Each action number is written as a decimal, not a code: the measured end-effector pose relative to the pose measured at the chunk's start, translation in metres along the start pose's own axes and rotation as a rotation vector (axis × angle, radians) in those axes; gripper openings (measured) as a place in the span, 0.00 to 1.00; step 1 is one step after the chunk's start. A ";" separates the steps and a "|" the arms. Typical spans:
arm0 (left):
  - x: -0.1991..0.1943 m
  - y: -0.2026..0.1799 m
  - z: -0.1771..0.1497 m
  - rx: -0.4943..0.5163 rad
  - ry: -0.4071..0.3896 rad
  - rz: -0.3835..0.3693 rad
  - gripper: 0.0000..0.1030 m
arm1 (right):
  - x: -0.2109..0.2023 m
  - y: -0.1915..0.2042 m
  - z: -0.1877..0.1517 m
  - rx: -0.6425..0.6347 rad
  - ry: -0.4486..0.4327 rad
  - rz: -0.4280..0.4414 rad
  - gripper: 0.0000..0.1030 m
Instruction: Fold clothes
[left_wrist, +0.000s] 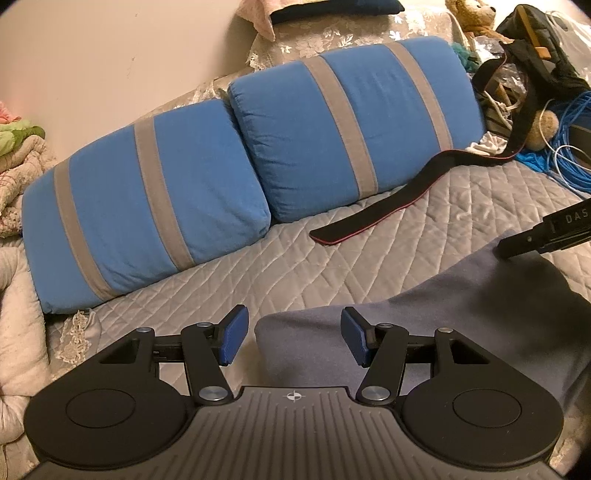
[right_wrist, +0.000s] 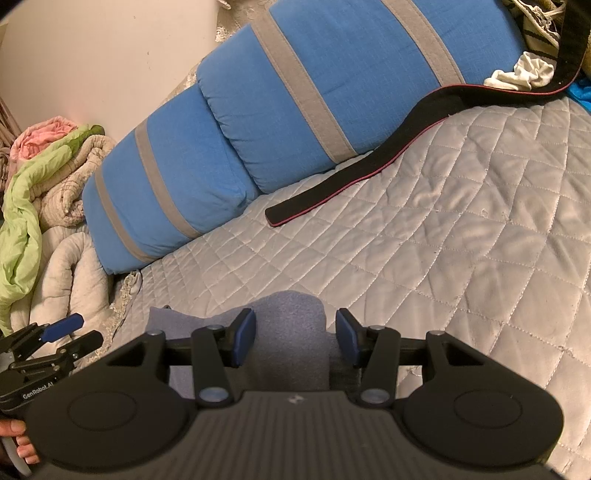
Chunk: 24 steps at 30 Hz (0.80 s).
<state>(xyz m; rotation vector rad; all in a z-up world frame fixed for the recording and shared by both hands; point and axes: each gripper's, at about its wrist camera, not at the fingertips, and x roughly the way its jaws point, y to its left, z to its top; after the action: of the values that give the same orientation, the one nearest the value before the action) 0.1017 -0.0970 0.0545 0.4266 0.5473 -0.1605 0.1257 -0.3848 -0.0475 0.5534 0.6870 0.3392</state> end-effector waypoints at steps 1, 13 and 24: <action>0.000 0.000 0.000 0.001 0.000 0.000 0.52 | 0.000 0.000 0.000 0.000 0.000 0.001 0.51; 0.002 0.000 -0.001 0.006 0.006 -0.003 0.52 | -0.001 -0.001 -0.001 0.006 -0.007 0.007 0.53; 0.031 0.074 -0.009 -0.393 0.141 -0.240 0.52 | 0.001 -0.009 0.001 0.056 -0.018 0.031 0.54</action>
<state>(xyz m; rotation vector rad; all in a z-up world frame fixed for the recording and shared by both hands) 0.1427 -0.0278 0.0571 -0.0119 0.7511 -0.2484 0.1281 -0.3924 -0.0527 0.6200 0.6725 0.3439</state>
